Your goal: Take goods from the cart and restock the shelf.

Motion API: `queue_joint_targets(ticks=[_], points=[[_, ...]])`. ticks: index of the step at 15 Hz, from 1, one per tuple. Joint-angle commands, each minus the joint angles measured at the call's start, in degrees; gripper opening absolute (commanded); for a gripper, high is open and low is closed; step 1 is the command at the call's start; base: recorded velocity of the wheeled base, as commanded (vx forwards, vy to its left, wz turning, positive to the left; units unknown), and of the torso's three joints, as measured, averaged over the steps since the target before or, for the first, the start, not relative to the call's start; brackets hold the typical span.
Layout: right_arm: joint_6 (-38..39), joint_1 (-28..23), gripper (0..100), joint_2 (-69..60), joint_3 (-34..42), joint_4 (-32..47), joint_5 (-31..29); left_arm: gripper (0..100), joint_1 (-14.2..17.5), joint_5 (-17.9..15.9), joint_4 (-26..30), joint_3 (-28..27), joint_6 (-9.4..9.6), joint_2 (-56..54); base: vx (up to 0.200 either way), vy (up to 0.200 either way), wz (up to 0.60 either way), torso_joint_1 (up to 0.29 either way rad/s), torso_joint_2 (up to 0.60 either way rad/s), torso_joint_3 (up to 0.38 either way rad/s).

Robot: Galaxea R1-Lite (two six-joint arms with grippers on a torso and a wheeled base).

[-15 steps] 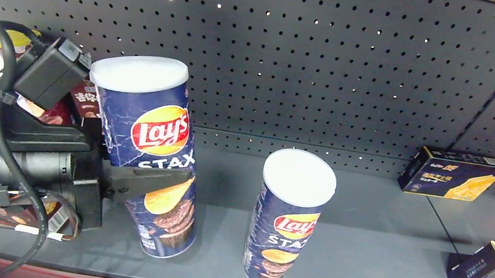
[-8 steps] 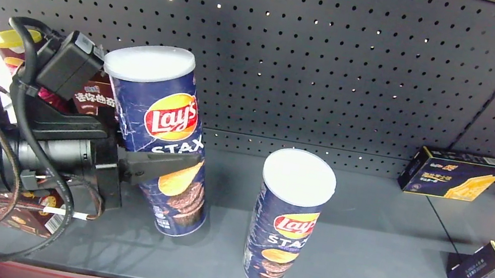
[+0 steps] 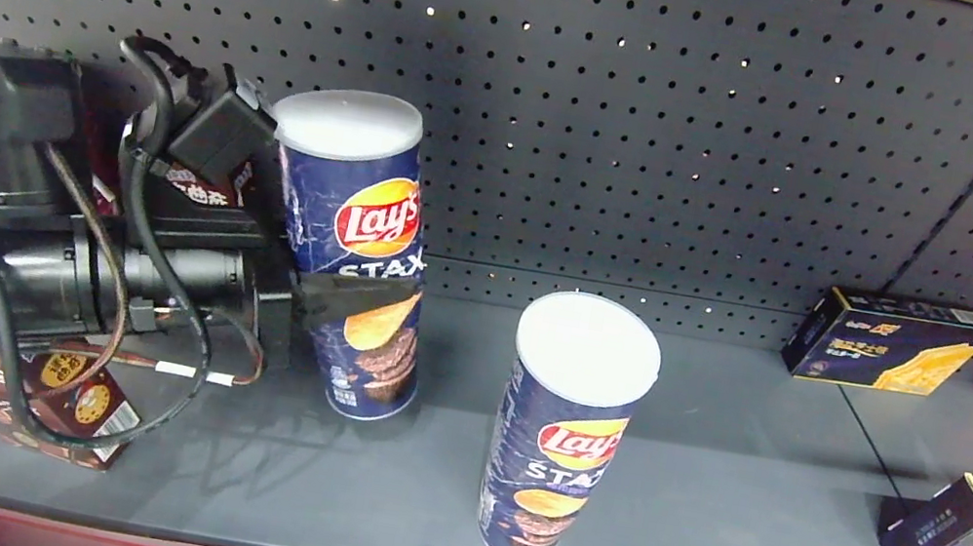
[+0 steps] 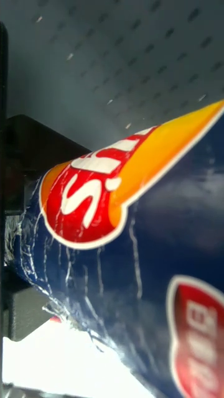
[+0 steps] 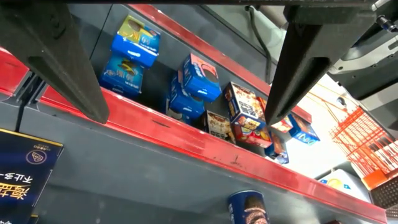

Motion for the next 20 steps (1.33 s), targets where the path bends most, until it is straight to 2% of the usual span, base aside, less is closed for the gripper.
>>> queue_joint_targets(ticks=[1,3,4,7,9,11,18,20], points=[[-0.01,0.03,100,0.11,0.00,-0.11,0.00,0,0.91,-0.23,-0.01,-2.63,0.06,3.19,0.000,0.000,0.00,0.000,0.00,0.000],[-0.01,0.03,100,0.11,0.00,-0.11,0.00,0,0.83,-1.20,0.16,-3.42,0.06,3.37,0.000,0.000,0.00,0.000,0.00,0.000],[-0.01,0.03,100,0.11,0.00,-0.02,0.00,0,0.83,-3.13,0.08,-3.60,0.15,4.24,0.000,0.000,0.00,0.000,0.00,0.000],[-0.01,0.03,100,0.11,0.00,-0.02,0.00,0,0.56,-3.40,-0.10,-6.06,0.32,6.97,0.000,0.000,0.00,0.000,0.00,0.000],[-0.01,0.03,100,0.11,0.00,-0.02,0.00,0,0.65,-3.83,-0.01,-11.60,0.32,10.84,0.000,0.000,0.00,0.000,0.00,0.000],[-0.01,0.03,100,0.11,0.00,-0.02,0.00,0,0.39,-3.92,-0.10,-14.67,0.50,13.47,0.000,0.000,0.00,0.000,0.00,0.000],[-0.01,0.03,100,0.11,0.00,-0.02,0.00,0,-4.62,-4.01,-2.65,-21.44,1.12,22.00,0.000,0.000,0.00,0.000,0.00,0.000],[-0.01,0.03,100,0.11,0.00,-0.02,0.00,0,-5.06,-3.92,-3.53,-23.73,1.20,24.90,0.000,0.000,0.00,0.000,0.00,0.000]])
